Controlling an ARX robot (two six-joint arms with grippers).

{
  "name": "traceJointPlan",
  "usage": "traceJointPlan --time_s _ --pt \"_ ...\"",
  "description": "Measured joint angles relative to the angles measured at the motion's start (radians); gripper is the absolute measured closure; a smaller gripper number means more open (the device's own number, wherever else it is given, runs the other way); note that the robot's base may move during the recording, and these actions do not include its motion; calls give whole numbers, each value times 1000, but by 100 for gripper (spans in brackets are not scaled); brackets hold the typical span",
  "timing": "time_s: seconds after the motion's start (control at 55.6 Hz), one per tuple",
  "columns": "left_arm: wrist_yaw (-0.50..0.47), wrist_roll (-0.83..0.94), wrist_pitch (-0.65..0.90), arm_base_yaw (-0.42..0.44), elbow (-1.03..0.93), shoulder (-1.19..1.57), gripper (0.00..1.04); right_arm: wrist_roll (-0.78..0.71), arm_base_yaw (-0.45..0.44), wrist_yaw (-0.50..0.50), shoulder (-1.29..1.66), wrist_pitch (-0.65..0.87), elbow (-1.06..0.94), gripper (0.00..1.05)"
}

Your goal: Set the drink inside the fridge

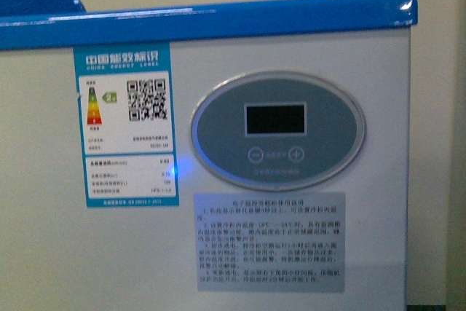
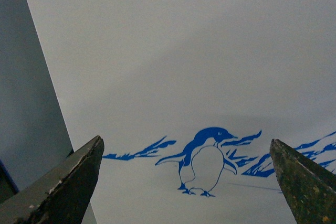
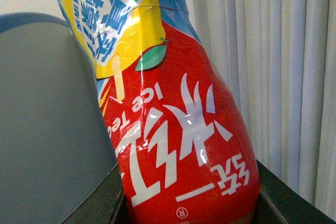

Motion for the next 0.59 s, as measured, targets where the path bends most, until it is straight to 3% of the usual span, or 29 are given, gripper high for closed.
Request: traceJointPlan --time_s 0.594 --pt "1 0 0 0 0 0 8 -7 0 0 0 0 0 62"
